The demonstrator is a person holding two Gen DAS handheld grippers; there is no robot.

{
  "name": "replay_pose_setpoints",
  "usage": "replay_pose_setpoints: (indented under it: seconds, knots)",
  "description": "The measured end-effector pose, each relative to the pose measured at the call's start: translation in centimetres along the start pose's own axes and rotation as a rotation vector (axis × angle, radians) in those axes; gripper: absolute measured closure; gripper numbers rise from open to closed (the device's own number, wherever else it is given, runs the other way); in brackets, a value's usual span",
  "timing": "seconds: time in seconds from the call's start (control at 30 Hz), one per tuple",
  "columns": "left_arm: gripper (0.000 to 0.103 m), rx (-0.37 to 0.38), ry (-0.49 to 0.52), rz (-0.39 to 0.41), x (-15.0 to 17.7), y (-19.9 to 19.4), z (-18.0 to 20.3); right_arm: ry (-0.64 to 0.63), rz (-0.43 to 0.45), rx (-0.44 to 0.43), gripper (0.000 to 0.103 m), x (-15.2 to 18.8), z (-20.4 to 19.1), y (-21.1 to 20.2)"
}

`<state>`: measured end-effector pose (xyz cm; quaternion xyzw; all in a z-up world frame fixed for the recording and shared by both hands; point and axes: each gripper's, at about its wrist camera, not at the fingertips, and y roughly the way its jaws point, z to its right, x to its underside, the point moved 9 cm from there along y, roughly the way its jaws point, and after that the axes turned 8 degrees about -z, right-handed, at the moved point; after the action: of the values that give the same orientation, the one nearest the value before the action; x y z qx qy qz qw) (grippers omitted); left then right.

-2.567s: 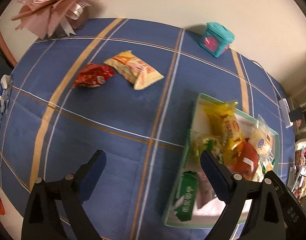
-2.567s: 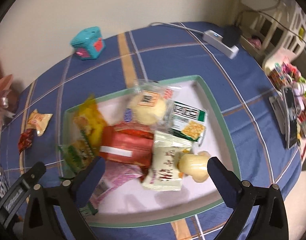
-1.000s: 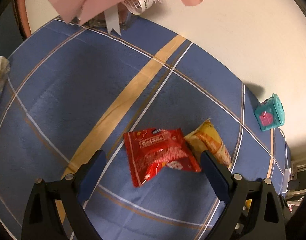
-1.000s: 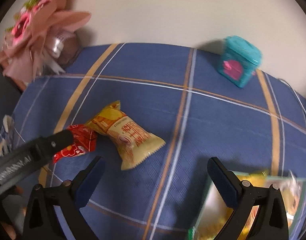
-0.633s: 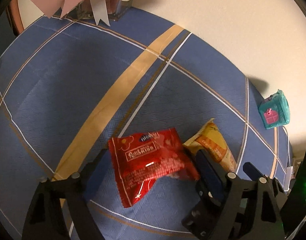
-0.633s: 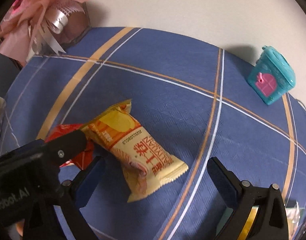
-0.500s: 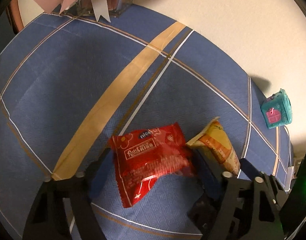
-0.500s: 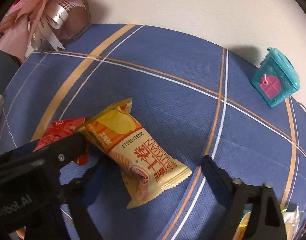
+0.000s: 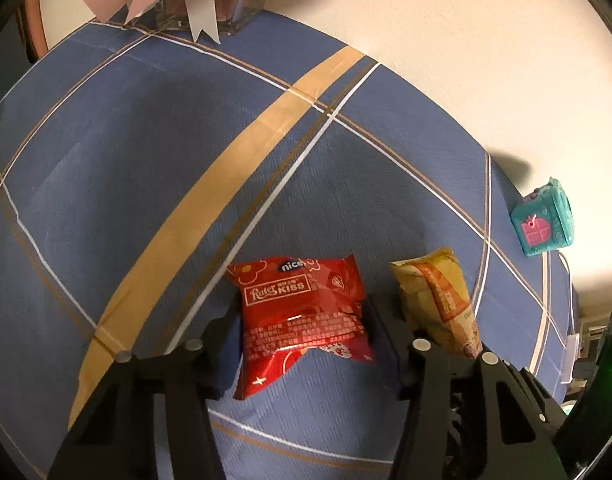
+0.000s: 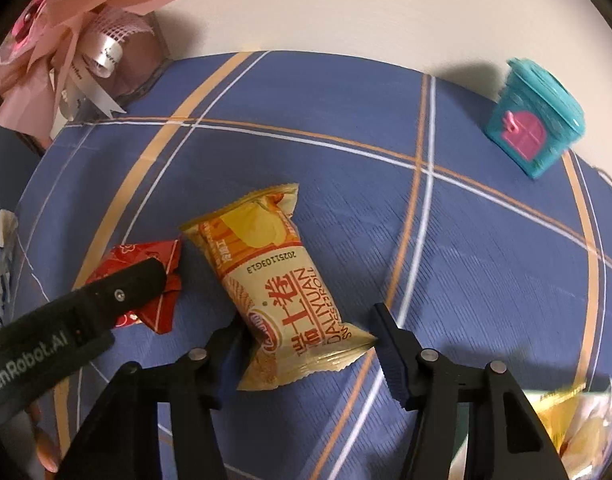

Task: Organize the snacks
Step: 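Carry the red packet with the left tool while the right tool carries the yellow packet to the tray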

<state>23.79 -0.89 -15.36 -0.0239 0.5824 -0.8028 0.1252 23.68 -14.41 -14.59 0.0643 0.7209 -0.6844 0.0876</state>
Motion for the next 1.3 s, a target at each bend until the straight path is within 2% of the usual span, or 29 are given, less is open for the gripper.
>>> replay_pose_setpoints:
  seconds: [0.13,0.5,0.87,1.0,1.3]
  knots:
    - [0.046,0.021,-0.024,-0.003,1.2,-0.5,-0.1,0.024,0.012,-0.021,0.043,1.1,0.3,-1.3]
    - [0.046,0.057,-0.020,0.013,5.2,-5.0,1.8,0.099,0.059,-0.070,0.043,5.9,1.7,-7.5]
    - [0.046,0.077,0.081,0.068,9.7,-10.0,5.5,0.191,0.092,-0.048,0.043,10.9,5.2,-11.6]
    - [0.046,0.084,0.134,0.071,11.6,-10.6,7.0,0.251,0.076,-0.061,0.043,13.4,7.0,-12.0]
    - [0.046,0.082,0.283,0.070,16.4,-11.3,11.4,0.381,0.047,-0.034,0.043,18.8,11.7,-12.7]
